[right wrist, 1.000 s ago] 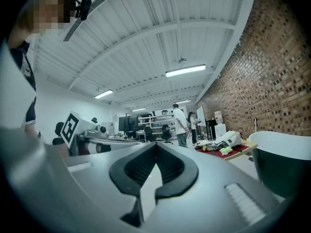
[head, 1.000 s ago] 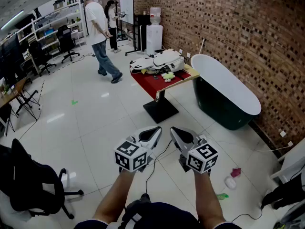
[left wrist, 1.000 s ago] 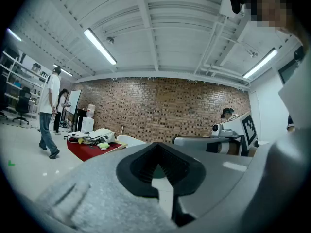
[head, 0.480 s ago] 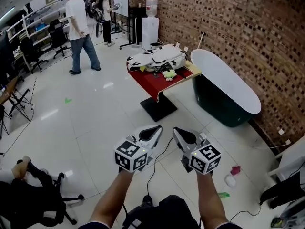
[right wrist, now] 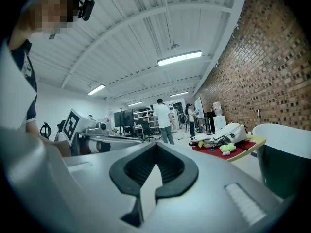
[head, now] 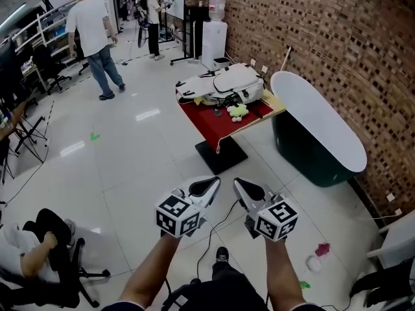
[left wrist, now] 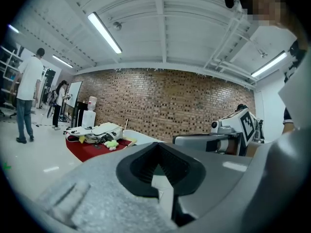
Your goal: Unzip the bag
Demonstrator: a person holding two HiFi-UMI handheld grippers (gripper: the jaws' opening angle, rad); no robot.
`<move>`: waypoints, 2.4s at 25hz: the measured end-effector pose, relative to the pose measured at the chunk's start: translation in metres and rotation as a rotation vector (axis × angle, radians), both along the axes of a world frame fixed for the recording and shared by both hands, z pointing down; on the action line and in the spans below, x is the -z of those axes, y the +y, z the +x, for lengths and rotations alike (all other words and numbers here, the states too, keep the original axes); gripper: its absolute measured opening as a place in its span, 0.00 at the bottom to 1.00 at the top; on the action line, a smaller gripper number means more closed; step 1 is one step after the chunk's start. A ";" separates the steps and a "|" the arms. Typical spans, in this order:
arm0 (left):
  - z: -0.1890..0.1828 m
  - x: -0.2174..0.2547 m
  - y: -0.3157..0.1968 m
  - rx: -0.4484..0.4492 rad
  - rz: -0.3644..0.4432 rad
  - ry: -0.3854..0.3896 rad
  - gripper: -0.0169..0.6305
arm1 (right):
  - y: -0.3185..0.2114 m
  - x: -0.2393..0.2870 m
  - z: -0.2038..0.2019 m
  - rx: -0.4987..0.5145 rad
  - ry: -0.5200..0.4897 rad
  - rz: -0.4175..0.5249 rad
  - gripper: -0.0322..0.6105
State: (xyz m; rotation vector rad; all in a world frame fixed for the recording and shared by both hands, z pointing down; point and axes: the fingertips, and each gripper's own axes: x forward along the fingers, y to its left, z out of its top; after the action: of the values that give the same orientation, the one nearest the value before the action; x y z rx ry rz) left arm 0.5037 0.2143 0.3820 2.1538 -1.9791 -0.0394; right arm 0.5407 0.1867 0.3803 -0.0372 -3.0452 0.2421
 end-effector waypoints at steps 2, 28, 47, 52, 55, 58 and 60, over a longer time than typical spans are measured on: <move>-0.014 -0.004 -0.018 0.023 -0.007 0.010 0.03 | -0.020 -0.004 -0.014 0.016 0.000 0.001 0.06; -0.241 -0.051 -0.191 -0.044 -0.073 0.044 0.03 | -0.196 -0.045 -0.243 -0.098 0.144 0.012 0.06; -0.358 -0.100 -0.341 -0.183 -0.195 0.021 0.03 | -0.360 -0.095 -0.354 -0.267 0.263 0.042 0.06; -0.388 -0.111 -0.382 -0.149 -0.259 0.014 0.03 | -0.420 -0.116 -0.388 -0.252 0.326 0.100 0.06; -0.405 -0.117 -0.405 -0.141 -0.280 -0.010 0.03 | -0.456 -0.130 -0.411 -0.246 0.370 0.155 0.05; -0.420 -0.121 -0.420 -0.145 -0.302 -0.029 0.03 | -0.480 -0.151 -0.435 -0.220 0.449 0.209 0.10; -0.433 -0.125 -0.425 -0.147 -0.324 -0.047 0.03 | -0.486 -0.165 -0.447 -0.196 0.501 0.218 0.26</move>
State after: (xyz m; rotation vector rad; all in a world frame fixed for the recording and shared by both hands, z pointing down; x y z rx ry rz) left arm 0.0706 -0.2107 0.5072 2.0920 -1.7050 0.3349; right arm 0.0940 -0.2994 0.5450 0.2913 -2.5539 -0.0640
